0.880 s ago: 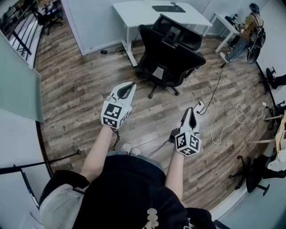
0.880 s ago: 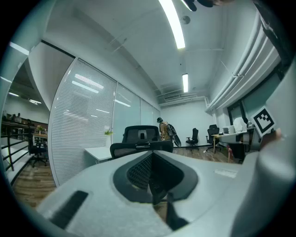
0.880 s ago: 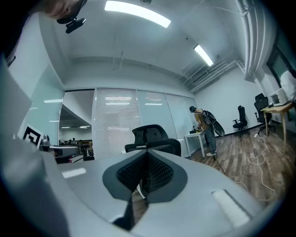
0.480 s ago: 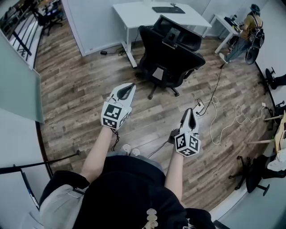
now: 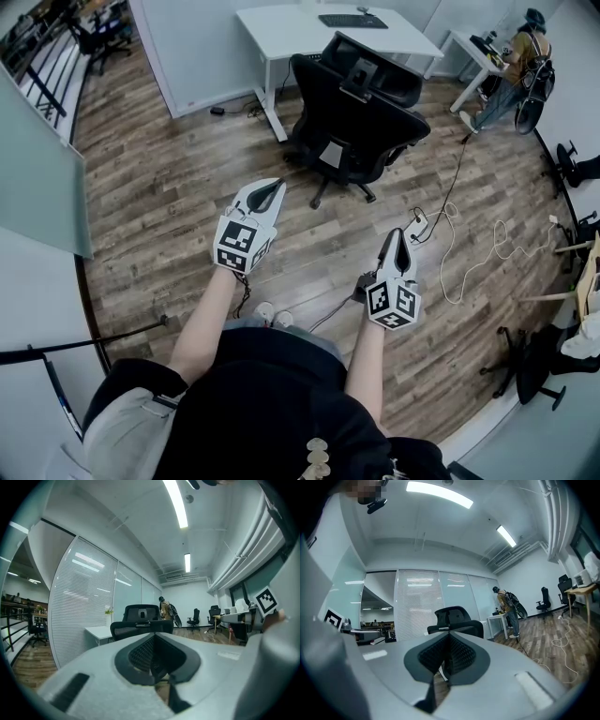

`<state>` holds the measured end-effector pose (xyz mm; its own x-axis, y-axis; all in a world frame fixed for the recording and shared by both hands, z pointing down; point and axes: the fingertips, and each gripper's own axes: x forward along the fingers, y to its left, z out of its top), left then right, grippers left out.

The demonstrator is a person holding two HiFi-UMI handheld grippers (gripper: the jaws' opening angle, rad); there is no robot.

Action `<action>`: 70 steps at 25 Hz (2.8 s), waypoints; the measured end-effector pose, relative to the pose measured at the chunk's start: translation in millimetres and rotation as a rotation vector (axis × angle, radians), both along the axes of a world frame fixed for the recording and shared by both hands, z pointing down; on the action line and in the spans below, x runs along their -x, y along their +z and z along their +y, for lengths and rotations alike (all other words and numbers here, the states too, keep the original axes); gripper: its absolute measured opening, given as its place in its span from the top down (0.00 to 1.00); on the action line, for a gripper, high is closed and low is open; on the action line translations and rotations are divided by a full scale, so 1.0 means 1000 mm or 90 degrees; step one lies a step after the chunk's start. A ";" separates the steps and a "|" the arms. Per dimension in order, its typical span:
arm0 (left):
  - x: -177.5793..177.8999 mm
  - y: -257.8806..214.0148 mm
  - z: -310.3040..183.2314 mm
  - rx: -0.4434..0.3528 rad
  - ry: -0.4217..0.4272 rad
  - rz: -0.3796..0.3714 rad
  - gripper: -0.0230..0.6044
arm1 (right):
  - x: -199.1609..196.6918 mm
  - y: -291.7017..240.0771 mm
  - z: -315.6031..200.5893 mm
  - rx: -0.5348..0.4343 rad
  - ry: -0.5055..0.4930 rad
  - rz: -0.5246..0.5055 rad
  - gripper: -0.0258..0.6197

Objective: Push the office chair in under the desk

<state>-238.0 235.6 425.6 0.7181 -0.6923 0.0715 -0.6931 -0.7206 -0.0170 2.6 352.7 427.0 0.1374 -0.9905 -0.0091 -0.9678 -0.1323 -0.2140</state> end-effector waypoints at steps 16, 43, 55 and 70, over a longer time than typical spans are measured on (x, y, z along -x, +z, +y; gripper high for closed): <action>0.000 -0.002 0.009 0.000 -0.004 0.043 0.72 | 0.004 -0.002 0.000 -0.028 -0.048 -0.022 0.71; -0.026 0.022 -0.051 0.000 -0.038 0.028 0.65 | -0.034 0.018 -0.076 -0.024 -0.087 -0.030 0.68; -0.061 0.017 -0.220 -0.004 0.000 0.029 0.65 | -0.061 0.008 -0.226 -0.025 -0.049 -0.017 0.68; -0.129 -0.021 -0.378 -0.046 0.088 0.013 0.64 | -0.105 -0.022 -0.361 -0.050 0.017 -0.014 0.68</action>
<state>-109.4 -142.8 404.6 0.8075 -0.5898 0.0098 -0.5883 -0.8065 -0.0586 107.9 -8.3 405.5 0.1644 -0.9829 -0.0828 -0.9591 -0.1397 -0.2463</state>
